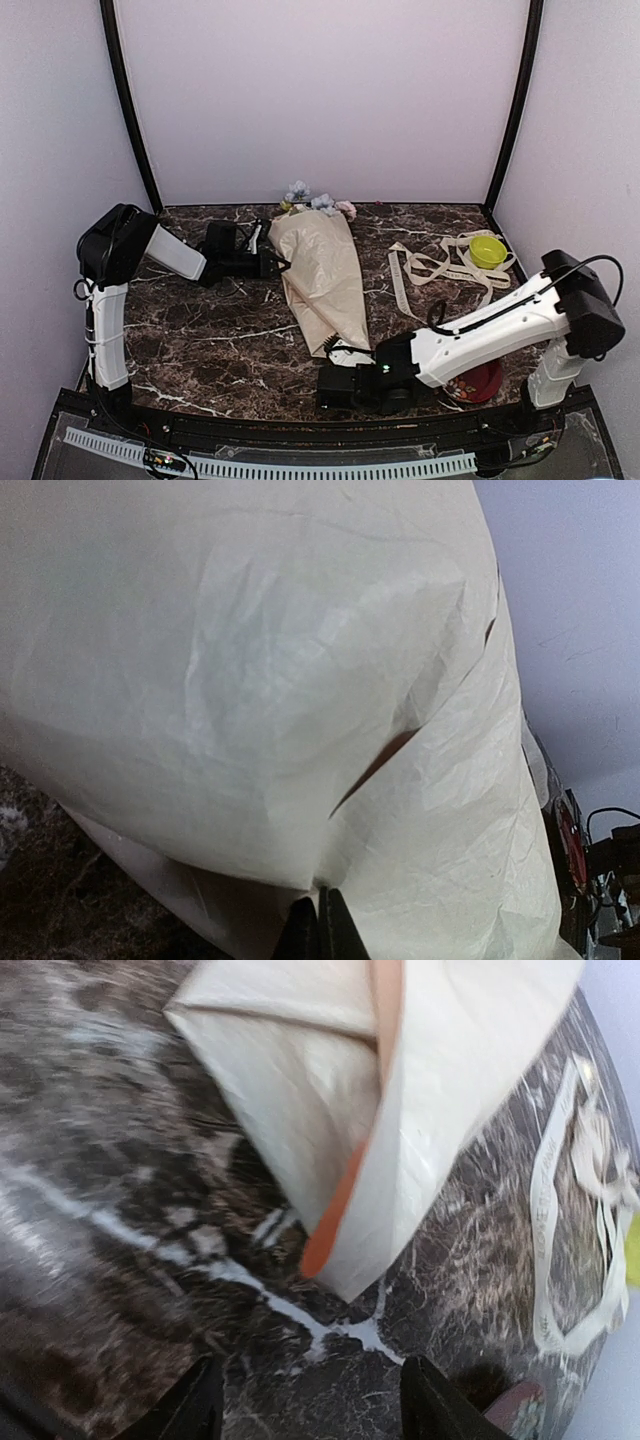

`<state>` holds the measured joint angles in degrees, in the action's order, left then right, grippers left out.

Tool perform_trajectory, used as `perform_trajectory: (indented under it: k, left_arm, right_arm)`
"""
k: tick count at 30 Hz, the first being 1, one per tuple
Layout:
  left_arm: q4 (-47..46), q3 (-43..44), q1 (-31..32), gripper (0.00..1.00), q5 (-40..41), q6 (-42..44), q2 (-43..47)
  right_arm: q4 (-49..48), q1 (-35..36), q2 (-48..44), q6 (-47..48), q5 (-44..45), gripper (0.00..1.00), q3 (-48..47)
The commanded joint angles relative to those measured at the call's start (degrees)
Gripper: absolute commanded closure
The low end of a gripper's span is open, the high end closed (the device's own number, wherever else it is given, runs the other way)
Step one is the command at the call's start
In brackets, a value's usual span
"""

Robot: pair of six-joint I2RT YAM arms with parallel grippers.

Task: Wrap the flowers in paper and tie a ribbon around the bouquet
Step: Press the fold line on the folded bouquet.

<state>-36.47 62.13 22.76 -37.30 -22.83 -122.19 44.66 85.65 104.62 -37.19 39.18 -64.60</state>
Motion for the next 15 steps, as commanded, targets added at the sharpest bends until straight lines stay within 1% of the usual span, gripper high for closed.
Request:
perform_trajectory:
  k: [1,3,4,6,7,8,11,15]
  left_arm:
    - [1.5,1.2,-0.6,1.00,-0.7,1.5,-0.3]
    - [1.3,1.1,-0.6,1.00,-0.9,1.4,-0.2]
    - [1.3,1.1,-0.6,1.00,-0.9,1.6,-0.2]
    - [1.4,1.0,-0.6,1.00,-1.1,1.8,-0.2]
    - [1.5,1.0,-0.6,1.00,-1.3,1.8,-0.2]
    - [1.5,1.0,-0.6,1.00,-1.4,1.9,-0.2]
    - [2.1,1.1,-0.6,1.00,-1.7,2.0,-0.2]
    - [3.0,1.2,-0.7,1.00,-1.9,2.6,-0.2]
  right_arm:
    - [-9.9,1.1,-14.7,14.3,-9.8,0.34,4.2]
    - [-14.6,-1.3,-21.0,17.7,-16.9,0.32,6.5]
    - [-16.4,-3.7,-23.2,18.2,-19.9,0.32,7.2]
    - [-19.0,-9.9,-25.7,17.4,-23.2,0.35,8.3]
    - [-20.2,-13.0,-26.0,16.7,-24.3,0.38,8.5]
    - [-21.3,-16.6,-25.4,16.4,-24.7,0.45,8.8]
    - [-21.2,-21.3,-20.5,15.5,-23.7,0.60,6.4]
    - [-19.7,-23.6,-11.5,15.6,-24.0,0.73,2.8]
